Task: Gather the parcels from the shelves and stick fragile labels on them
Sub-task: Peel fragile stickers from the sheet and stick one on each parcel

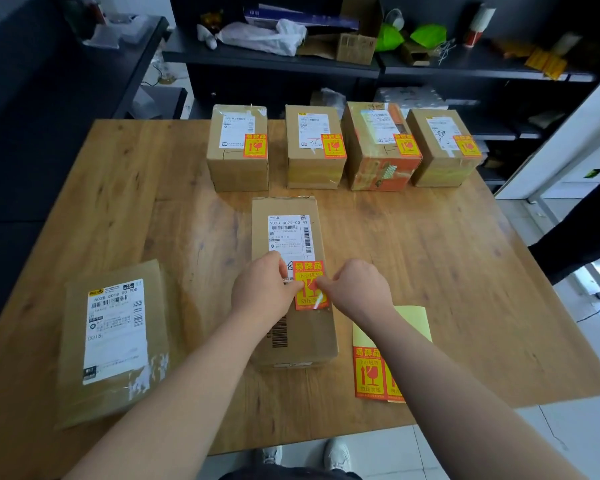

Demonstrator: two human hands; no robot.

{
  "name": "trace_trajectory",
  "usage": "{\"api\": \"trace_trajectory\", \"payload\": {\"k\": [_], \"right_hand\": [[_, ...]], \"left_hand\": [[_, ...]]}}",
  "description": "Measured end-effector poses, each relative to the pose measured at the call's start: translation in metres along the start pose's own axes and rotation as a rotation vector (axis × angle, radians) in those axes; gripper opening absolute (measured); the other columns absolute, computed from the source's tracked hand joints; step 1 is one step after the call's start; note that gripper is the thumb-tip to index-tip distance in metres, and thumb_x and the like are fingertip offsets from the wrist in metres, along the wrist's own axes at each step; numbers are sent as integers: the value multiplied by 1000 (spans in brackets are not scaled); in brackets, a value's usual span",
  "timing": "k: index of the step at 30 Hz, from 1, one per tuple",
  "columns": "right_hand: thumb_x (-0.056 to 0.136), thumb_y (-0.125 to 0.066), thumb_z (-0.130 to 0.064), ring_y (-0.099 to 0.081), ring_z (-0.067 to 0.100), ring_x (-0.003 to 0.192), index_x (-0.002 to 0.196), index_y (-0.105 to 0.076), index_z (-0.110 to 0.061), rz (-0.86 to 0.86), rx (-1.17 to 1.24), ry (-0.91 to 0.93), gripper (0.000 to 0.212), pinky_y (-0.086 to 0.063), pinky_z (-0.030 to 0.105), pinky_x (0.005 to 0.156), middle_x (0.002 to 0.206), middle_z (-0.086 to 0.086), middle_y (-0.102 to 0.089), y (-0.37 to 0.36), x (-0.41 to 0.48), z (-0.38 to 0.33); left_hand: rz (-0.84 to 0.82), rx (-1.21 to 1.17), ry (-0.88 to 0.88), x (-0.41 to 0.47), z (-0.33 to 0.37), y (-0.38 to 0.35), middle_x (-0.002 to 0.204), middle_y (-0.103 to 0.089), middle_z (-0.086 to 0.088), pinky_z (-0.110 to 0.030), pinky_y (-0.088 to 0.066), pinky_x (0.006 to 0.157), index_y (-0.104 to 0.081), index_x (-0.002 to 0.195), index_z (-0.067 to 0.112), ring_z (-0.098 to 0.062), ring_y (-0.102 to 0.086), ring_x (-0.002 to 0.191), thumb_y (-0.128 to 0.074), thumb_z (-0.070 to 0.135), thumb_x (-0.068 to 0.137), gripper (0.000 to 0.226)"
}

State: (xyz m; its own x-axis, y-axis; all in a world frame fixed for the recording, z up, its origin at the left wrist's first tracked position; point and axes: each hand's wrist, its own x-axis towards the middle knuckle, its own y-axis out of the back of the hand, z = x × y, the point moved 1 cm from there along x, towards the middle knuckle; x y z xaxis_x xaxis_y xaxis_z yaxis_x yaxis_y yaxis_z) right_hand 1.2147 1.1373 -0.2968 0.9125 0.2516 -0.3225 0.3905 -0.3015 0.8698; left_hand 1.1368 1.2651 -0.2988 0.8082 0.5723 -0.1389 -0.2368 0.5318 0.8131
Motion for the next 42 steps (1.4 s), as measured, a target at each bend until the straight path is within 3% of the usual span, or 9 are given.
{"api": "trace_trajectory", "payload": {"k": [3, 7, 10, 16, 22, 27, 31, 36, 42], "right_hand": [[82, -63, -53, -55, 16, 75, 91, -55, -18, 39, -25, 123, 38, -39, 27, 55, 87, -2, -56, 5, -5, 7], [92, -52, -47, -55, 17, 85, 131, -51, -32, 78, -21, 446, 41, -47, 30, 69, 109, -1, -44, -8, -15, 22], [95, -38, -52, -53, 21, 94, 142, -36, -40, 69, -106, 484, 49, -46, 33, 78, 115, 1, -38, -16, -13, 31], [90, -17, -65, -42, 21, 117, 146, -12, -49, 12, -255, 538, 59, -38, 38, 99, 134, 4, -29, -18, -15, 44], [87, -13, -69, -36, 24, 126, 146, -5, -51, -5, -313, 589, 62, -33, 39, 104, 144, 5, -21, -13, -12, 47], [96, -19, -56, -30, 26, 133, 149, -3, -41, 18, -310, 543, 57, -28, 41, 107, 152, 5, -16, -15, -19, 46], [98, -14, -44, -8, 22, 146, 152, -16, -19, 39, -370, 765, 59, -9, 40, 120, 160, 3, -10, -20, -28, 34], [96, -6, -44, 5, 12, 147, 152, -8, -16, -12, -403, 846, 63, 8, 29, 117, 160, 0, -2, -22, -22, 44], [96, -6, -43, 3, 12, 146, 152, -8, -17, -82, -385, 1015, 62, 6, 29, 118, 159, -3, -2, -21, -23, 51]], "left_hand": [[89, 53, -217, -8, -10, -7, 90, -55, 6, -30, -45, 63, -60, 97, 27, -17, -56, 80, -66, 37, 83, 19], [224, 201, -475, -17, -26, -24, 90, -53, 0, -35, -44, 64, -66, 115, 27, -24, -53, 80, -68, 31, 83, 32], [230, 369, -448, -18, -29, -22, 100, -53, -2, -39, -41, 71, -60, 124, 33, -25, -50, 85, -63, 43, 84, 41], [22, 505, -325, -20, -28, -12, 143, -24, 0, -40, -21, 102, -15, 144, 47, -22, -21, 128, -27, 64, 90, 58], [2, 538, -313, -27, -30, -18, 152, -13, -4, -42, -14, 105, -6, 146, 46, -25, -10, 137, -4, 63, 86, 62], [23, 571, -256, -35, -31, -17, 153, -14, -3, -43, -15, 107, -7, 148, 41, -24, -12, 138, -18, 52, 95, 55], [132, 539, -290, -51, -25, -22, 149, -35, -1, -43, -28, 103, -38, 142, 22, -23, -29, 136, -32, 41, 94, 53], [49, 501, -144, -61, -36, -30, 159, 0, -1, -39, -13, 115, -2, 151, 16, -17, -3, 146, -13, 46, 98, 62], [26, 444, -24, -68, -31, -28, 159, 0, -11, -37, -15, 115, 3, 150, 9, -22, -11, 145, -19, 48, 97, 68]]}}
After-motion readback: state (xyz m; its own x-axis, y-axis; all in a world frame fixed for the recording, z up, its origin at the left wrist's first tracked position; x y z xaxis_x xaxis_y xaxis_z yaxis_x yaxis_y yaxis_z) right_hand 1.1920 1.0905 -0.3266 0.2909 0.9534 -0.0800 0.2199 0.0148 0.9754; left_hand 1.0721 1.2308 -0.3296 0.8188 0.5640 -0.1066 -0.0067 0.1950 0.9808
